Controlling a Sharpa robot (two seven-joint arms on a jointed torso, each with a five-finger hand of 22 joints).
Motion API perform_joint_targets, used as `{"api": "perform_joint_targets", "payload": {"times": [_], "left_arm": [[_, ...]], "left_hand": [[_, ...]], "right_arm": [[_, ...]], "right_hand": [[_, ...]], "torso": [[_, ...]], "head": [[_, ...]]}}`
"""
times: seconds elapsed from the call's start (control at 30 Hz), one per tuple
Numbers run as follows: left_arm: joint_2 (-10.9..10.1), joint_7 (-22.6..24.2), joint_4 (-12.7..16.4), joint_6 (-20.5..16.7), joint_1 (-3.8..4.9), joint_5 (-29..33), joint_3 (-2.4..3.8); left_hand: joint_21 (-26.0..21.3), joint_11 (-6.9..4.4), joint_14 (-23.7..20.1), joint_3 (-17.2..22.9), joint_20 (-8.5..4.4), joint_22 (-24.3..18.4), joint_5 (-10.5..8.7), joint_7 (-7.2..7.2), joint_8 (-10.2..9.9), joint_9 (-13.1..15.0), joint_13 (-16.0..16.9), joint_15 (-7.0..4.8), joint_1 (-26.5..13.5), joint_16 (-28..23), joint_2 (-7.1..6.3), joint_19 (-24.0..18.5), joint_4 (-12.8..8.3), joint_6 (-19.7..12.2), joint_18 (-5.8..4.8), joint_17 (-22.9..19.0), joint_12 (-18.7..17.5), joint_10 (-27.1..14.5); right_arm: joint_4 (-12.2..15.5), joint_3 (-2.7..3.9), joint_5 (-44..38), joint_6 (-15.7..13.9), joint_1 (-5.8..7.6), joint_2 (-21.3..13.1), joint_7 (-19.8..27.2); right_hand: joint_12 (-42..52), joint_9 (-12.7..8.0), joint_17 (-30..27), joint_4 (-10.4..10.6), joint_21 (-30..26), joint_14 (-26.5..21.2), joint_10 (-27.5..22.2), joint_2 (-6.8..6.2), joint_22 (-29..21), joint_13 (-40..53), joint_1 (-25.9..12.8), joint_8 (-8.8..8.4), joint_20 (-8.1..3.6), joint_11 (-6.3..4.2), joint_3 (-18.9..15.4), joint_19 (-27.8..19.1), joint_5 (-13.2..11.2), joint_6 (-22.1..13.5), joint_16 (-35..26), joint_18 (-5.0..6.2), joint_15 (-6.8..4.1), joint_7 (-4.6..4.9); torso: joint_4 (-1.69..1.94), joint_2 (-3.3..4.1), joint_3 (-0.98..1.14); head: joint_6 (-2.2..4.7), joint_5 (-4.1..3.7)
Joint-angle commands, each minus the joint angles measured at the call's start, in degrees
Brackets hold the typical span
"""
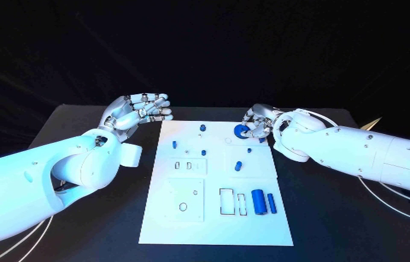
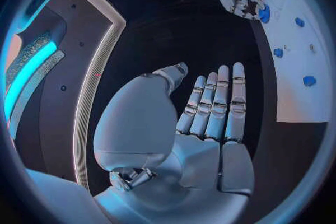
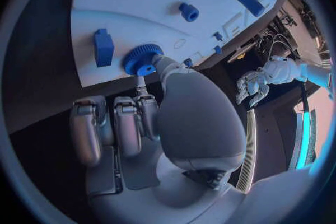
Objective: Assemble the parts on the task board
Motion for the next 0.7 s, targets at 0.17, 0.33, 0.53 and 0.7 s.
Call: {"api": "perform_joint_targets", "payload": {"times": [0.17,0.33,0.53,0.7], "left_arm": [[0.1,0.2,0.1,1.1,0.06,0.1,0.04],[0.1,0.2,0.0,1.1,0.06,0.1,0.04],[0.2,0.2,-0.1,1.2,0.06,0.1,0.04],[0.2,0.2,-0.2,1.3,0.06,0.1,0.04]], "left_hand": [[0.2,0.24,0.0,-0.2,0.10,-0.1,-0.25,2.42,-0.2,-0.1,0.0,-0.03,0.3,-0.2,-0.06,0.3,0.0,-0.3,0.72,0.1,-0.2,-0.2],[0.2,0.24,0.0,-0.2,0.10,-0.1,-0.25,2.42,-0.2,-0.1,0.0,-0.03,0.3,-0.2,-0.06,0.3,0.0,-0.3,0.72,0.1,-0.2,-0.2],[0.2,0.24,0.0,-0.2,0.10,-0.1,-0.25,2.42,-0.2,-0.1,0.0,-0.03,0.3,-0.2,-0.06,0.3,0.0,-0.3,0.72,0.1,-0.2,-0.2],[0.2,0.25,0.0,-0.2,0.11,-0.1,-0.25,2.42,-0.2,-0.1,0.0,-0.01,0.4,-0.2,-0.09,0.3,-0.1,-0.4,0.73,0.2,-0.2,-0.2]], "right_arm": [[0.7,-0.09,-3.9,-2.3,-0.17,0.1,0.1],[2.6,-0.08,-8.6,-7.1,-0.19,-0.2,-0.7],[6.5,-0.03,-13.5,-11.3,-0.10,-0.8,-2.3],[9.3,0.03,-16.3,-13.0,-0.07,-0.4,-3.4]], "right_hand": [[0.6,0.0,14.3,-1.0,0.6,6.0,0.9,-0.18,14.8,9.0,-0.2,-0.13,-0.61,-0.52,1.8,5.8,-0.5,1.3,0.5,-1.15,-0.43,-0.44],[1.0,0.0,14.6,-1.5,0.9,6.1,1.3,-0.58,15.0,9.4,-0.7,-0.08,-0.73,-0.71,3.0,6.0,0.2,2.0,0.6,-1.23,-0.58,-0.65],[1.4,0.0,14.8,-1.5,0.9,6.1,1.7,-1.00,15.1,9.9,-1.7,-0.11,-0.84,-0.84,3.8,6.0,0.6,2.6,0.7,-1.24,-0.69,-0.80],[1.6,0.0,14.9,-1.5,0.9,6.1,1.9,-1.27,15.1,10.1,-2.2,-0.16,-0.89,-0.89,4.0,6.0,0.8,2.7,0.7,-1.24,-0.74,-0.85]], "torso": [[-0.03,0.01,0.01],[0.08,-0.05,0.02],[0.07,-0.08,-0.12],[0.01,-0.08,-0.04]], "head": [[0.12,-0.10],[0.19,0.01],[0.12,-0.08],[0.25,0.17]]}}
